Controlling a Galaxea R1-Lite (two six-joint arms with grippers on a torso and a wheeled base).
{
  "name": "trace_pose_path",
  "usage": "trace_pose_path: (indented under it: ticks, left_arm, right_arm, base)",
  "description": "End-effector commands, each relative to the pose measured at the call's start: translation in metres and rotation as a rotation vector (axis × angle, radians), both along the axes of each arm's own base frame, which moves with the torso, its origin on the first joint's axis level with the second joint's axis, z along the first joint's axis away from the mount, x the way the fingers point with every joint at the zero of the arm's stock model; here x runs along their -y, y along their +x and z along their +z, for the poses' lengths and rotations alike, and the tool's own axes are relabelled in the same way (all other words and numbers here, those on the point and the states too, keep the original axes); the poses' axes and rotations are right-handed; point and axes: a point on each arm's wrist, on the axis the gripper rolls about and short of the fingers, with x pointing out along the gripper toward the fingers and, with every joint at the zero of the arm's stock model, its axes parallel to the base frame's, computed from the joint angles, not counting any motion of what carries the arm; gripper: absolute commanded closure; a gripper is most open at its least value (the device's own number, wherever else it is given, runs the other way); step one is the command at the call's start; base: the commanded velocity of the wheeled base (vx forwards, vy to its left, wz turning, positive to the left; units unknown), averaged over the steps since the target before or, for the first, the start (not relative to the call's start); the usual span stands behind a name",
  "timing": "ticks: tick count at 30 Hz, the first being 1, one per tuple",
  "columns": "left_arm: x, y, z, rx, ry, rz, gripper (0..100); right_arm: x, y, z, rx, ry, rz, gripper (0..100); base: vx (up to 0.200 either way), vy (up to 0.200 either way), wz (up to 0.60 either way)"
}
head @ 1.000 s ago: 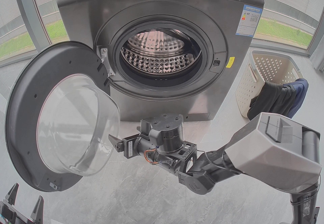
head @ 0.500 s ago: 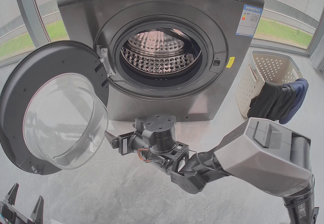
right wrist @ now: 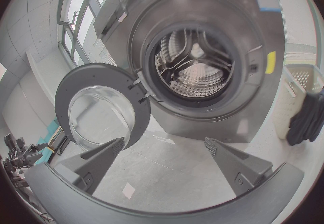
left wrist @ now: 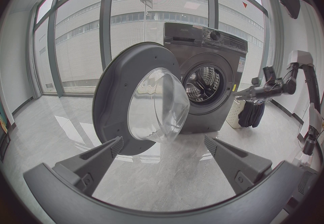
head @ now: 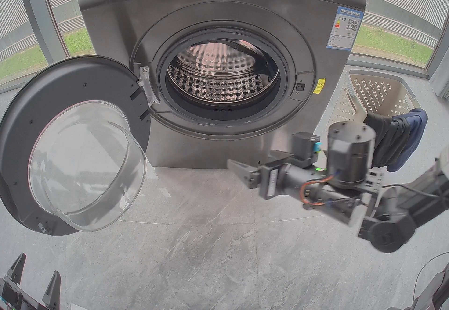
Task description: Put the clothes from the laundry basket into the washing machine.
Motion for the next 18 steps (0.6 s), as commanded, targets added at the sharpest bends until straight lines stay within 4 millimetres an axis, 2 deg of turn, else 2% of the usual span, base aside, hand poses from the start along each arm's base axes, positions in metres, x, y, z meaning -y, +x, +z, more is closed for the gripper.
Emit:
trace_pose_path:
  ticks: [1,3,8,13,18]
  left_arm:
    - [0.000,0.001,-0.004,-0.015,0.001,-0.001,0]
    - [0.000,0.001,-0.004,-0.015,0.001,-0.002,0]
    - [0.000,0.001,-0.004,-0.015,0.000,-0.002,0]
    - [0.000,0.001,-0.004,-0.015,0.000,-0.002,0]
    - [0.000,0.001,-0.004,-0.015,0.000,-0.001,0]
  right_arm:
    - [0.152,-0.093,0.037,0.169,0.005,-0.259,0]
    - [0.178,-0.116,0.032,0.203,-0.008,-0.341,0]
    - [0.214,-0.168,0.004,0.244,-0.018,-0.485,0]
    - [0.226,-0.206,-0.018,0.263,-0.023,-0.515,0]
    - [0.230,-0.238,-0.040,0.245,-0.033,-0.524,0]
  base:
    - [0.000,0.000,0.00]
    - [0.000,0.000,0.00]
    - [0.000,0.000,0.00]
    - [0.000,0.000,0.00]
    - [0.000,0.000,0.00]
